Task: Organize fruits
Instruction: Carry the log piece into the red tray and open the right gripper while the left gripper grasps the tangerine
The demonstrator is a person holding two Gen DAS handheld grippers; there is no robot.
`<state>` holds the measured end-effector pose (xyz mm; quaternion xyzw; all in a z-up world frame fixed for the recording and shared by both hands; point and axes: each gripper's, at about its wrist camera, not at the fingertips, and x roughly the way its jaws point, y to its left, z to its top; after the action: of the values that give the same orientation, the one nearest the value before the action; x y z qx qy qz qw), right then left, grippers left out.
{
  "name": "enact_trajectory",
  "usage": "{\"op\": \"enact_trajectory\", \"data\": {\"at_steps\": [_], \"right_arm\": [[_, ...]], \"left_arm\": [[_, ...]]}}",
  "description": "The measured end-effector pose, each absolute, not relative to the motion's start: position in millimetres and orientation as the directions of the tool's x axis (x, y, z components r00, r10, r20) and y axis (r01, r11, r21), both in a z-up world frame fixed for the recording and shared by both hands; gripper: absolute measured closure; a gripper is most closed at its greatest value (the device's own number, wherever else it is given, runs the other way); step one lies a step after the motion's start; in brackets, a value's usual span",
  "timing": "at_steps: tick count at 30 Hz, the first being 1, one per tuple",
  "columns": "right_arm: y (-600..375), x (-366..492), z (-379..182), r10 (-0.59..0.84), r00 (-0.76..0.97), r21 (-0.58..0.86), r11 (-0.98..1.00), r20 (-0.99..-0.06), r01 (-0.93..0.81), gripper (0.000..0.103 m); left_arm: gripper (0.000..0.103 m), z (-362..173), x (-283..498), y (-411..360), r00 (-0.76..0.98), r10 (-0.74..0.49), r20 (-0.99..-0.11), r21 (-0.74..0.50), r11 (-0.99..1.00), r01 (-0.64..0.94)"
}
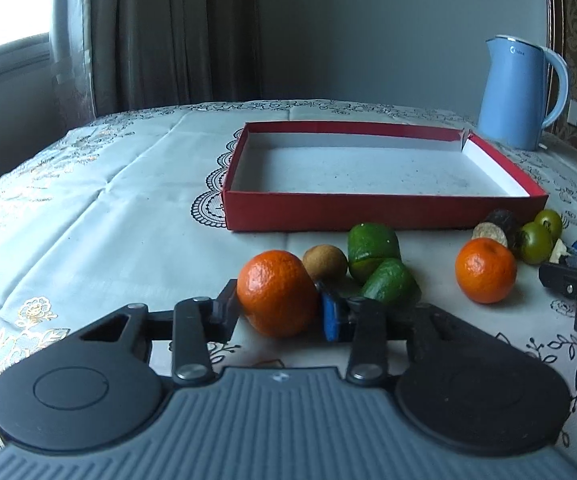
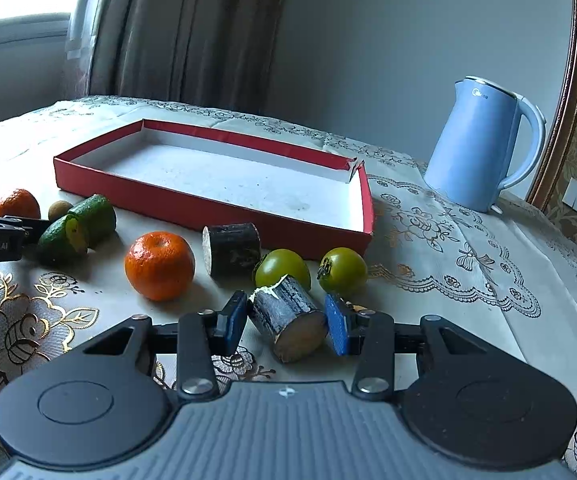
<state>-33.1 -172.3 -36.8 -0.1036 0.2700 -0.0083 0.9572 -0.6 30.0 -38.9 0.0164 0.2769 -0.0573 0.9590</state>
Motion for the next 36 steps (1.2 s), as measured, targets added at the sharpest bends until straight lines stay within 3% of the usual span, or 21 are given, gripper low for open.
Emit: {"op": "enact_trajectory", "data": {"at_steps": [19,36], "right_arm": [[-168,3,1,-0.099,0.923,-0.26,0.966,-0.372,-0.001,0.061],[-175,132,-26,-0.156,0.799,-0.206,0.978,-0.581,0.041,0.061]], "left_arm": [[0.065,-39,4,39,0.836,-0.124,-0.534,-0.053,0.992,0.114],[0.065,-39,5,39,0.835,-0.131,-0.535,-0.06,0.991,0.117]]}}
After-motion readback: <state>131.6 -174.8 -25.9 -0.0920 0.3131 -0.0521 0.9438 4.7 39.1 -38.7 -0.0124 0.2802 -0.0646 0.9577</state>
